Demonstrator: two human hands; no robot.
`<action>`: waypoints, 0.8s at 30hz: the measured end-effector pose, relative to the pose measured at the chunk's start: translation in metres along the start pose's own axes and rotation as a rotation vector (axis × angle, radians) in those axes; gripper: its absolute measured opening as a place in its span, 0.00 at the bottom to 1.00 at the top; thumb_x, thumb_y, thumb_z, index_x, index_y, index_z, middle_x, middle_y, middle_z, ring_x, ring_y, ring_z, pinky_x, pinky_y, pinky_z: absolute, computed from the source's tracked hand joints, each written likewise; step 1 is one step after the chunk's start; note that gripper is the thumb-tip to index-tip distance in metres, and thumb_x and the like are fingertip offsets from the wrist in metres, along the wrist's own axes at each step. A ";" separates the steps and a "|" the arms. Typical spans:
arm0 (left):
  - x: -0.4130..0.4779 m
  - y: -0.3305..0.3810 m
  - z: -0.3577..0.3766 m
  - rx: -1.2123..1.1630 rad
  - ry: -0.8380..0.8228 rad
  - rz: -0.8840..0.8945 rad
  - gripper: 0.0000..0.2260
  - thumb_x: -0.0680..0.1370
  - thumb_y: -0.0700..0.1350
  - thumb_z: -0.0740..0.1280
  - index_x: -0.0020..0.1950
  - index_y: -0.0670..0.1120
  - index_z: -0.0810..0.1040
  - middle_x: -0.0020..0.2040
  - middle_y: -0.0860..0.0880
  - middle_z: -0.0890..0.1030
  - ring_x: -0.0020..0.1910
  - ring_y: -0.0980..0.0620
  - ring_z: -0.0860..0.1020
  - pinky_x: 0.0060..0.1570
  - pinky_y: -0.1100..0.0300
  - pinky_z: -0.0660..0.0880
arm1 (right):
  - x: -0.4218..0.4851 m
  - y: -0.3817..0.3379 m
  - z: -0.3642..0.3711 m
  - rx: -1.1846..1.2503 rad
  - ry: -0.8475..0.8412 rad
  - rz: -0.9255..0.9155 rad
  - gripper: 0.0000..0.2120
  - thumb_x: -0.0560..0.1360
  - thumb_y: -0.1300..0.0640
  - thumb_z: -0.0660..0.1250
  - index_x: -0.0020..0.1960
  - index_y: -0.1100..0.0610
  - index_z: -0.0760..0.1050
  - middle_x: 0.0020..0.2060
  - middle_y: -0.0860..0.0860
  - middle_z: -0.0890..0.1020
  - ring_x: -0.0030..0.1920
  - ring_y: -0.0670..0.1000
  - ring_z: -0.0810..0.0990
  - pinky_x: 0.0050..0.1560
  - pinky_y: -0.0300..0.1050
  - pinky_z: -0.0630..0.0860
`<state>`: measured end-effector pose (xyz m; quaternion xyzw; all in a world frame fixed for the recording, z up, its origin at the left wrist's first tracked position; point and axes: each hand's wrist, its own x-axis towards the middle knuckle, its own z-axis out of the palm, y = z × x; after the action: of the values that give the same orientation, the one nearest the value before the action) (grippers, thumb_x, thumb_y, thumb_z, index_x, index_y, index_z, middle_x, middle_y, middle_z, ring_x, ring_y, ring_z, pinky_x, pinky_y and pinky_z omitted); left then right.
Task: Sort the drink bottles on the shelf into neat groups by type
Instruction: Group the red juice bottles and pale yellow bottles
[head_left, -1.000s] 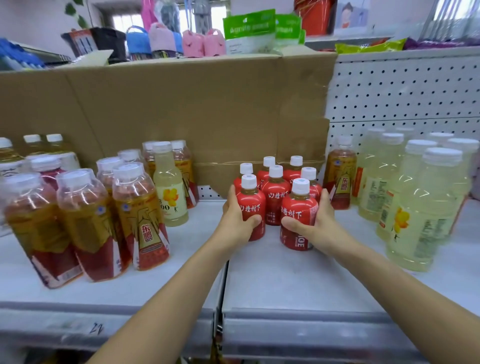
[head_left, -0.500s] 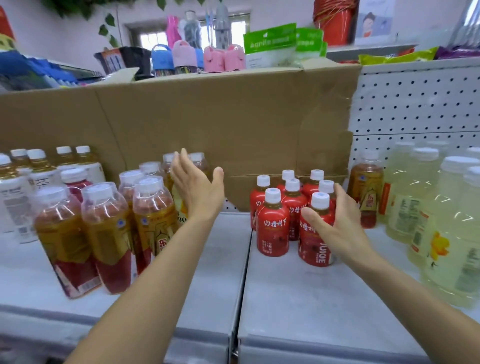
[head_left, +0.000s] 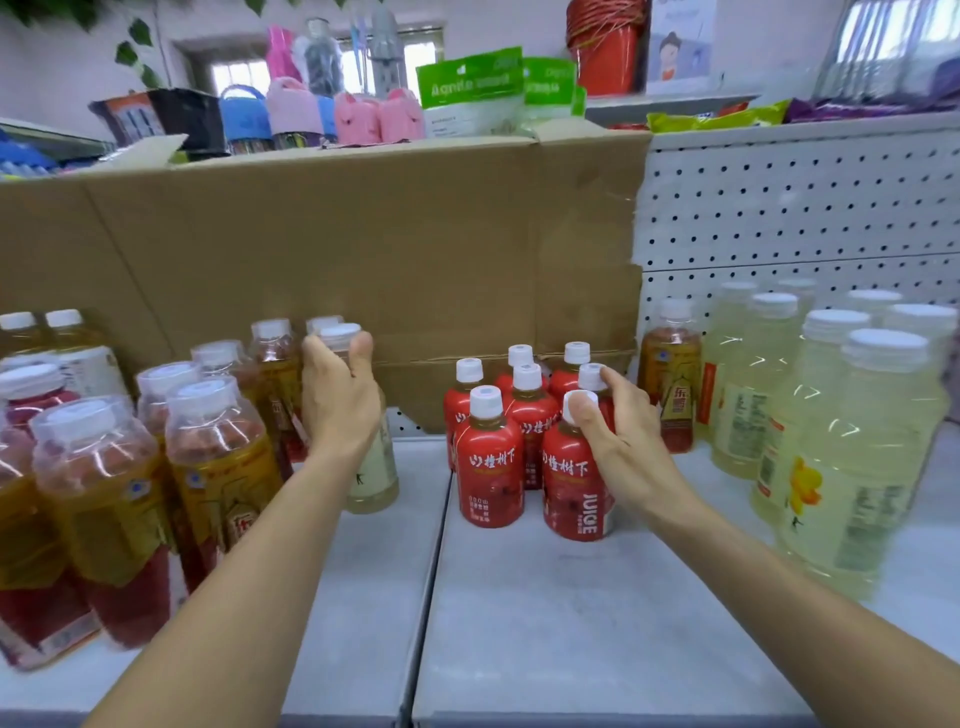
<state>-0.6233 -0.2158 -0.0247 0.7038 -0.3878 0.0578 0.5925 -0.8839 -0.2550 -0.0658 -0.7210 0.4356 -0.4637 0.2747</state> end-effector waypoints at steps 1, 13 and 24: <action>-0.007 0.001 0.000 -0.035 -0.039 0.043 0.17 0.84 0.56 0.55 0.62 0.43 0.64 0.57 0.43 0.75 0.57 0.42 0.74 0.52 0.51 0.68 | 0.001 0.000 -0.001 0.011 0.001 0.004 0.34 0.77 0.33 0.53 0.78 0.48 0.56 0.75 0.50 0.61 0.75 0.50 0.56 0.75 0.57 0.57; -0.056 0.013 -0.016 -0.335 -0.273 0.256 0.21 0.80 0.63 0.58 0.62 0.47 0.70 0.46 0.54 0.79 0.44 0.57 0.78 0.46 0.62 0.74 | 0.097 0.007 -0.044 -0.151 0.396 0.082 0.34 0.77 0.55 0.67 0.76 0.64 0.54 0.73 0.62 0.60 0.74 0.61 0.57 0.74 0.53 0.53; -0.071 0.012 -0.025 -0.395 -0.404 0.080 0.18 0.75 0.65 0.64 0.52 0.52 0.77 0.46 0.54 0.83 0.46 0.56 0.81 0.49 0.56 0.77 | 0.120 0.025 -0.048 -0.225 0.323 0.256 0.29 0.77 0.49 0.67 0.67 0.66 0.62 0.65 0.66 0.69 0.66 0.67 0.68 0.64 0.61 0.68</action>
<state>-0.6702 -0.1600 -0.0464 0.5560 -0.5293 -0.1368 0.6261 -0.9138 -0.3721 -0.0141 -0.6025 0.6106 -0.4830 0.1758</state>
